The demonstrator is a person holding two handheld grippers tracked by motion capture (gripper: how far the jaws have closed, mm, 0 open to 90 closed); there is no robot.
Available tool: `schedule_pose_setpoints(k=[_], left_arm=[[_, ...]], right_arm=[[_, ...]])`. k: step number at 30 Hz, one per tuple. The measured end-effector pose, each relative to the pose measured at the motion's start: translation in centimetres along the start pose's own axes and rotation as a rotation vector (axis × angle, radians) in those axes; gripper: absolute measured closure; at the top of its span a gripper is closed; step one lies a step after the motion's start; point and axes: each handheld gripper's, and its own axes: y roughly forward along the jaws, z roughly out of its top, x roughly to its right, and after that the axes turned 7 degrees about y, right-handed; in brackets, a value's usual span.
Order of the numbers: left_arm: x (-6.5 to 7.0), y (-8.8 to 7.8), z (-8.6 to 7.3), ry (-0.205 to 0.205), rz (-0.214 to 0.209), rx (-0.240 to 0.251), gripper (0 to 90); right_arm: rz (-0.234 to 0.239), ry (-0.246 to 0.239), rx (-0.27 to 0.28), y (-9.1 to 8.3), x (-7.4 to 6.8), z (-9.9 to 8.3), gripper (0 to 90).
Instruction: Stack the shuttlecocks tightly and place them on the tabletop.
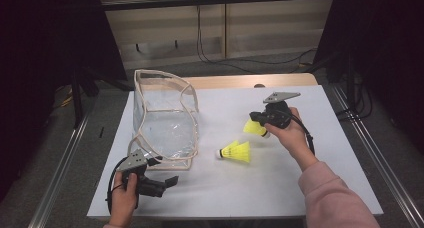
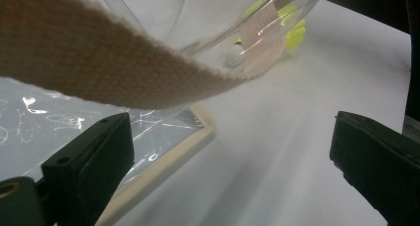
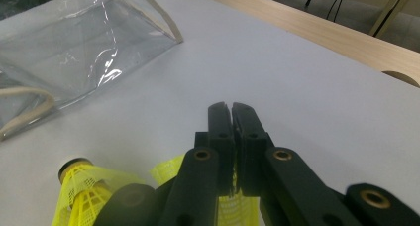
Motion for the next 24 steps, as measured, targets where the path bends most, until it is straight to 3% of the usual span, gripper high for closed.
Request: schedule_pose_setpoints(k=[7,20,24], left_arm=[[0.0,0.1,0.0,0.000,0.002,0.000,3.3],[0.1,0.1,0.0,0.002,0.004,-0.001,3.3],[0.1,0.1,0.0,0.001,0.005,-0.001,3.3]], right_arm=[[0.011,0.007,0.015,-0.8,-0.4,-1.5,87.3],[0.030,0.068,0.047,-2.1,-0.3,-3.9,85.9],[0.028,0.061,0.053,-2.2,-0.5,-4.5,85.5]])
